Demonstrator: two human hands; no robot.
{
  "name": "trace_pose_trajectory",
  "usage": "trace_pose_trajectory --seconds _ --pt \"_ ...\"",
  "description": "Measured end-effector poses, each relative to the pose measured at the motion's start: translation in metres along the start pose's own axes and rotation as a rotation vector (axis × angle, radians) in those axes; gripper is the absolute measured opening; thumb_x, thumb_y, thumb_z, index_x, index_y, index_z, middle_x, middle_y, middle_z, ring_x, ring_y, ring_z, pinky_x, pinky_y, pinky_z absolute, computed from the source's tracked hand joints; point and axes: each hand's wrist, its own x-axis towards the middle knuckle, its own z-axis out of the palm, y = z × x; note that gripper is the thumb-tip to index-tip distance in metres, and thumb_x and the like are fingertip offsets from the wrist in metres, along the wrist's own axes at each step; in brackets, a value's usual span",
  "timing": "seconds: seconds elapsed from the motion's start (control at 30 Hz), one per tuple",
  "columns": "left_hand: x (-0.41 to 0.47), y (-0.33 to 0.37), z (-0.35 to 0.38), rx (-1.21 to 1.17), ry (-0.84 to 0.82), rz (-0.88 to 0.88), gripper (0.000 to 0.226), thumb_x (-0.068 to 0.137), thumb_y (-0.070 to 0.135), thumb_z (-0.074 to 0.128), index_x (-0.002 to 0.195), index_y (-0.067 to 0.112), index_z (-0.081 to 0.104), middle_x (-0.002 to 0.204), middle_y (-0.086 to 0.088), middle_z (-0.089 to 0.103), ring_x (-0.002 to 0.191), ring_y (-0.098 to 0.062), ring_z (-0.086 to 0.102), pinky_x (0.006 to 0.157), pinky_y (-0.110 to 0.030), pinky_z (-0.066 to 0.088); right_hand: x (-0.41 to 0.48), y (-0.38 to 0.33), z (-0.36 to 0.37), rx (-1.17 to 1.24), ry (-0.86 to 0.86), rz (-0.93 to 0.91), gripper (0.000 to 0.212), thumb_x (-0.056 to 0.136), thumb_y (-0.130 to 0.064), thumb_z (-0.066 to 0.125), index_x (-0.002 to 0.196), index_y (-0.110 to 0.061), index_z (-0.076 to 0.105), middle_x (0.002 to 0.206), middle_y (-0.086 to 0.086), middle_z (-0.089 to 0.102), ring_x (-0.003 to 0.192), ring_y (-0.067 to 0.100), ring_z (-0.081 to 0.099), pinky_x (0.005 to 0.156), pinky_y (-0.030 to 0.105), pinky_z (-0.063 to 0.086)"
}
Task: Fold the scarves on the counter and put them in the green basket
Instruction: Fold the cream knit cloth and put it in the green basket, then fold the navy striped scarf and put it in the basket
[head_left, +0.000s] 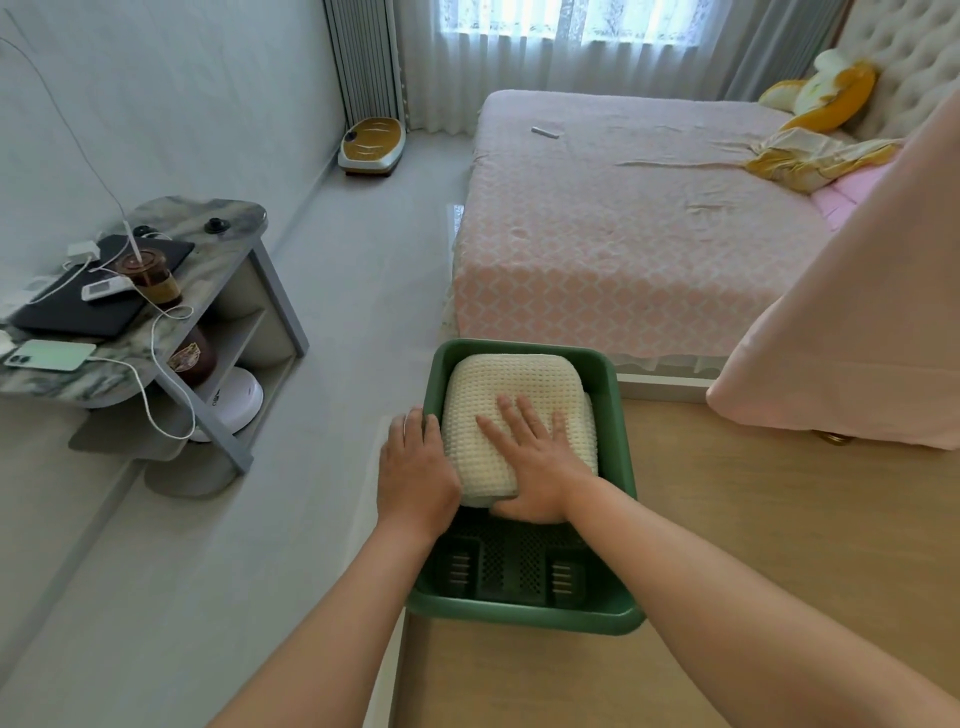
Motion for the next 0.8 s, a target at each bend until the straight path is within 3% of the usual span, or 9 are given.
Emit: trace_pose_trajectory --seconds 0.07,0.13,0.23,0.33,0.5,0.63,0.8 --pt "0.004 0.008 0.002 0.002 0.057 0.101 0.056 0.099 0.032 0.032 0.153 0.014 0.026 0.161 -0.010 0.016 0.149 -0.028 0.011 0.121 -0.044 0.012 -0.010 0.004 -0.003 0.123 0.102 0.012 0.094 0.090 -0.068 0.042 0.156 -0.033 -0.015 0.162 0.000 -0.028 0.147 0.020 -0.029 0.120 0.059 -0.007" --pt "0.007 0.016 0.008 0.042 -0.043 0.253 0.060 0.100 0.044 0.017 0.155 0.020 0.018 0.164 -0.005 0.010 0.151 -0.022 0.006 0.122 -0.041 0.005 -0.018 0.009 -0.004 0.144 0.192 0.140 0.080 0.097 -0.065 0.027 0.158 -0.025 -0.007 0.164 0.004 -0.019 0.150 0.020 -0.021 0.122 0.053 -0.005" --pt "0.009 0.019 0.021 0.130 -0.237 0.274 0.059 0.104 0.046 0.012 0.156 0.025 -0.006 0.164 0.002 -0.012 0.150 -0.016 -0.012 0.122 -0.039 -0.004 -0.025 0.018 0.002 0.070 0.087 0.292 0.078 0.099 -0.063 0.015 0.157 -0.019 -0.013 0.163 0.008 -0.021 0.150 0.022 -0.021 0.122 0.053 -0.008" --pt "0.009 0.021 0.025 0.132 -0.294 0.224 0.060 0.104 0.044 0.016 0.155 0.027 -0.012 0.162 0.002 -0.019 0.149 -0.016 -0.017 0.122 -0.040 -0.007 -0.025 0.027 0.001 0.108 -0.019 0.265 0.081 0.098 -0.066 0.018 0.156 -0.020 -0.016 0.162 0.006 -0.025 0.148 0.019 -0.025 0.121 0.054 -0.010" --pt "0.019 0.039 0.008 0.093 -0.297 0.153 0.064 0.100 0.042 0.030 0.157 0.024 0.009 0.165 -0.002 0.004 0.151 -0.021 0.003 0.122 -0.044 0.008 -0.036 0.031 -0.019 0.211 0.029 0.240 0.074 0.100 -0.061 0.025 0.159 -0.023 0.000 0.166 0.004 -0.010 0.152 0.019 -0.011 0.123 0.050 -0.004" --pt "0.018 0.082 -0.013 -0.040 -0.203 0.090 0.064 0.098 0.047 0.038 0.155 0.022 0.020 0.162 -0.007 0.017 0.148 -0.026 0.017 0.118 -0.047 0.018 -0.073 0.041 -0.043 0.419 0.211 0.246 0.063 0.101 -0.050 0.040 0.157 -0.028 0.020 0.165 0.001 0.013 0.150 0.022 0.017 0.121 0.046 0.020" --pt "-0.002 0.178 -0.023 -0.275 -0.154 0.218 0.055 0.098 0.041 0.045 0.149 0.024 0.033 0.150 -0.001 0.037 0.135 -0.019 0.038 0.109 -0.041 0.037 -0.149 0.099 -0.067 0.495 0.325 0.348 0.053 0.099 -0.042 0.048 0.149 -0.026 0.037 0.147 -0.001 0.045 0.132 0.020 0.047 0.106 0.042 0.043"
